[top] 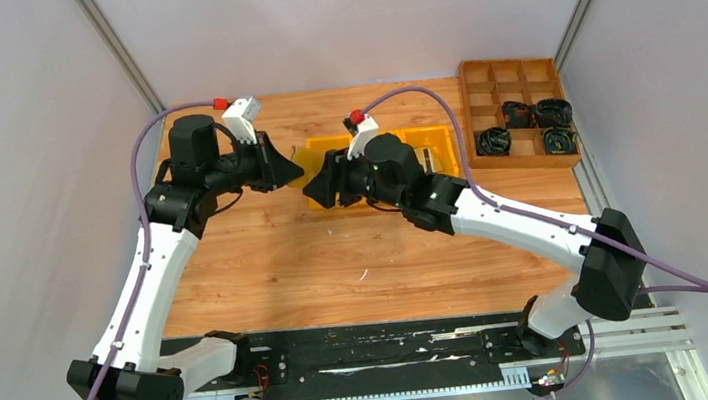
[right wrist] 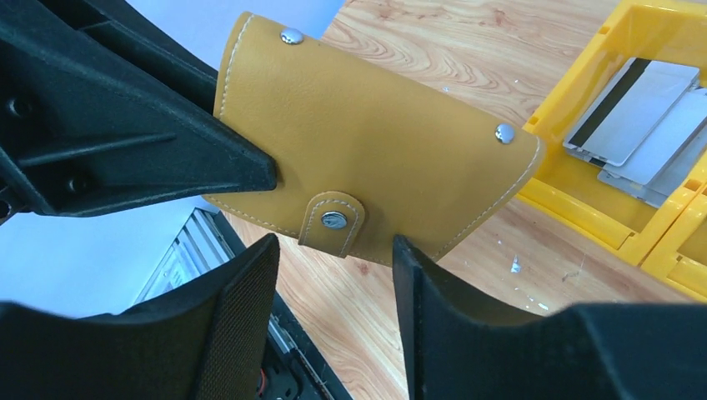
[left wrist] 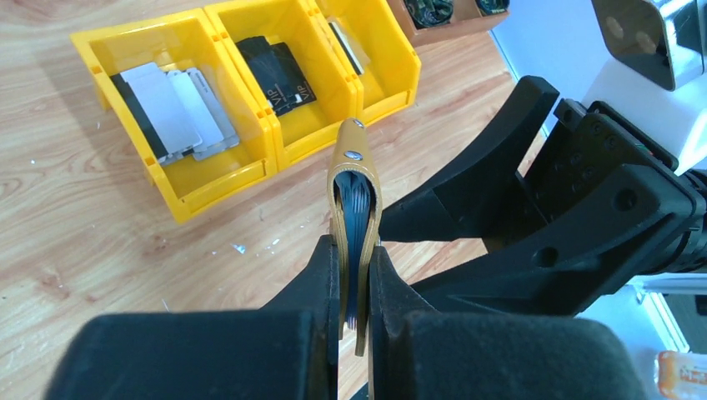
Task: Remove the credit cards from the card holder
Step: Open the card holder at the center of the board.
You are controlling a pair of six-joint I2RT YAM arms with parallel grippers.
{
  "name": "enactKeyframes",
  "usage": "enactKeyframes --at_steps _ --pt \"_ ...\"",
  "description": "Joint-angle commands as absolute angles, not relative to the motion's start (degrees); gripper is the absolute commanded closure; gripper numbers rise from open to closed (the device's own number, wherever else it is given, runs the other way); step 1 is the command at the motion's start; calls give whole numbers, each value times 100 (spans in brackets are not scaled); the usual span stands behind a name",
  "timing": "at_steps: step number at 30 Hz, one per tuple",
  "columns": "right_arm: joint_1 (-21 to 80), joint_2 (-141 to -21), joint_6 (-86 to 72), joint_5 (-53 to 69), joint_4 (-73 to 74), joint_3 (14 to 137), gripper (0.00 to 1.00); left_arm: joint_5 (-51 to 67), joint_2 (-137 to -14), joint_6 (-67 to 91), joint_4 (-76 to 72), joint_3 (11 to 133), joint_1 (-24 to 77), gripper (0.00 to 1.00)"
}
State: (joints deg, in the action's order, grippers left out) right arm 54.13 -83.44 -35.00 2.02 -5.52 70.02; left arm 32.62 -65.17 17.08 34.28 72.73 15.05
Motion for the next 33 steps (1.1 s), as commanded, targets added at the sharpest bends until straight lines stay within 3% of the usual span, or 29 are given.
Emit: enactKeyframes --at_steps 1,6,16,27,28,31,33 --pt "5511 -8405 -3787 1 -641 7271 48 3446 -6413 2194 3101 7278 1520 100" --pt "5515 -8356 -3899 -421 -830 7194 59 3469 -6351 2393 2927 7169 1520 100" --pt "5575 -8695 -4002 -1104 -339 7737 61 2986 -6168 2675 2737 6966 1521 100" --pt "5853 -9271 -3746 -1842 484 8618 76 2834 -6160 2713 2845 7109 1505 100" --pt "5894 -9306 -3723 -1932 606 8705 75 2796 -6153 2691 2851 7117 1489 100" --pt "5994 -9338 -3670 -2110 761 8739 54 2765 -6114 2680 2825 7128 1391 100" --pt "6018 -9316 -3690 -2117 694 8636 52 2772 -6099 2690 2813 7137 1323 100"
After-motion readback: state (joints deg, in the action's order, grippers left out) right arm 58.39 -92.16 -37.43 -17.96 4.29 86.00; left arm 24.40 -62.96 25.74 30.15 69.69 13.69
